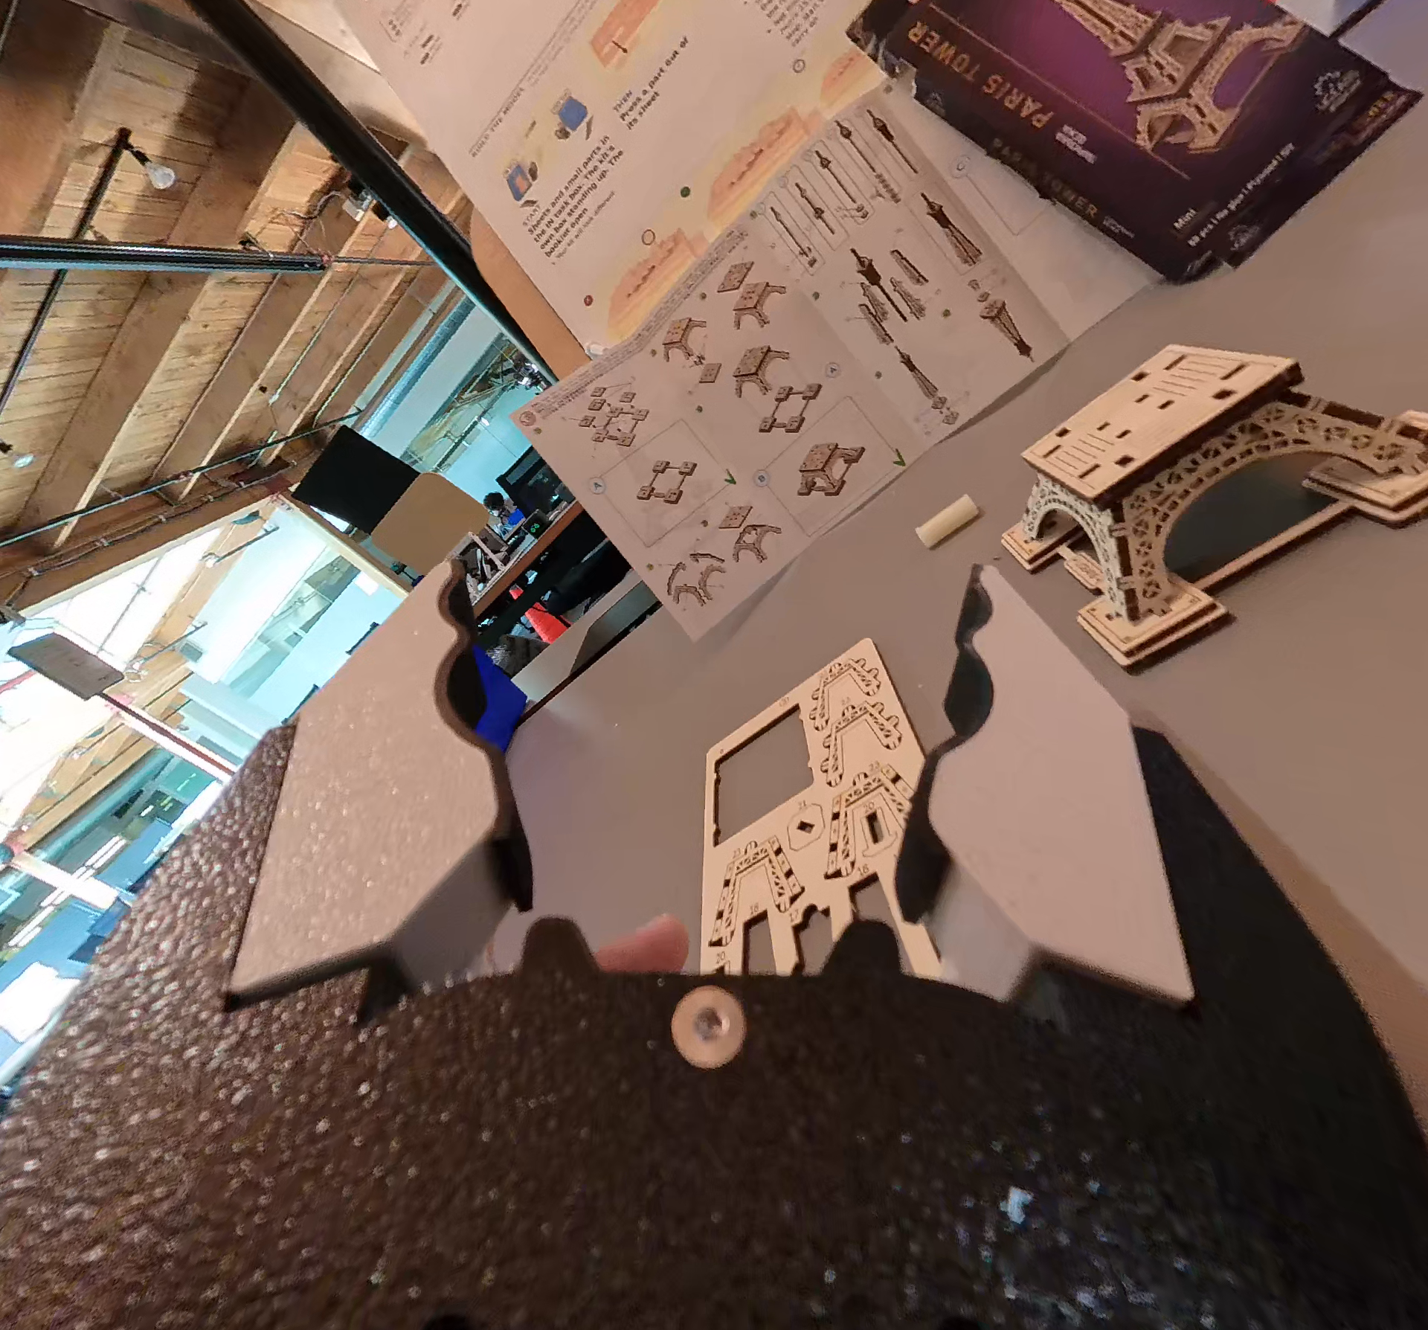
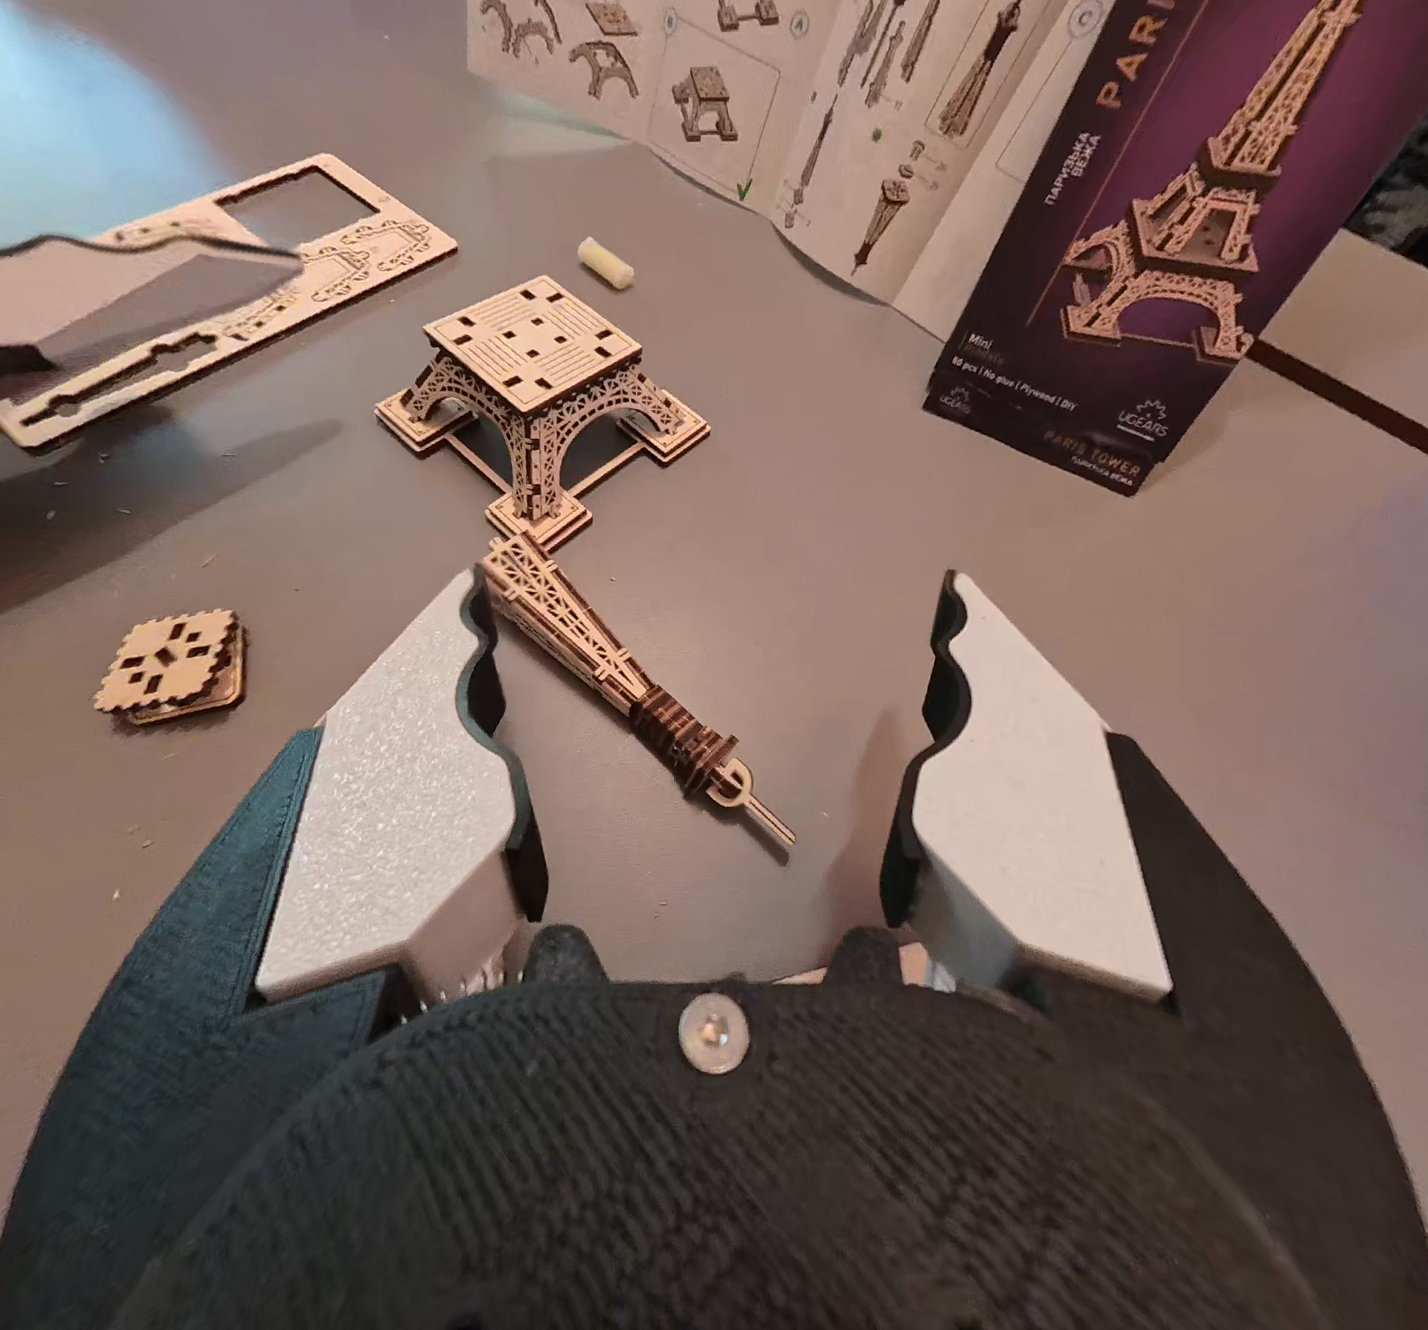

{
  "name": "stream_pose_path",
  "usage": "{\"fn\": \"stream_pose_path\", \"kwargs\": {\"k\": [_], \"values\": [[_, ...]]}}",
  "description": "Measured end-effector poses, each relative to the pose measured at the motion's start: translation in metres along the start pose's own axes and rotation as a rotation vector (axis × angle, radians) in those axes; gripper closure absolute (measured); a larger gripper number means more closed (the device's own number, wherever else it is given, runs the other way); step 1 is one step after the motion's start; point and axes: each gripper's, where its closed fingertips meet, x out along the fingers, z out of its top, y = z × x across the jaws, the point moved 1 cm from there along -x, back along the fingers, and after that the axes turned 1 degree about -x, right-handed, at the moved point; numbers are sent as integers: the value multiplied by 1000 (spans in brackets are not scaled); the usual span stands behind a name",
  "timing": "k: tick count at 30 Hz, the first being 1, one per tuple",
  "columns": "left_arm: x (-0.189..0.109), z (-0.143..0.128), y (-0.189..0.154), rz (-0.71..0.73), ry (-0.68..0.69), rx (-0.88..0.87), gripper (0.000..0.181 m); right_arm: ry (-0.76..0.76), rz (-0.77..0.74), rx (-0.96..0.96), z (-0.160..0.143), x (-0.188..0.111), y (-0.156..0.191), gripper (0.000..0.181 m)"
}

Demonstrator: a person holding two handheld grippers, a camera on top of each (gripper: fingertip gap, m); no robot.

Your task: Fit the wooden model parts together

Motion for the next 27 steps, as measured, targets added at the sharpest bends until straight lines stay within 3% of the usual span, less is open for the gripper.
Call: {"fn": "stream_pose_path", "kwargs": {"k": [4,8,13,21,27], "values": [[0,-2,-12,-29,24,91,60,22,-47,19,-3,2,-7,72],[-3,3,-23,-67,1,136,60,47,3,8,-6,5,0,70],[-7,7,-17,-53,-17,85,64,21,-55,-9,-3,2,-5,76],[-9,7,-1,-34,-21,-68,68,107,-31,-164,-13,10,13,73],[-11,9,4,-53,-45,-127,69,67,-49,-197,-8,7,14,75]]}}
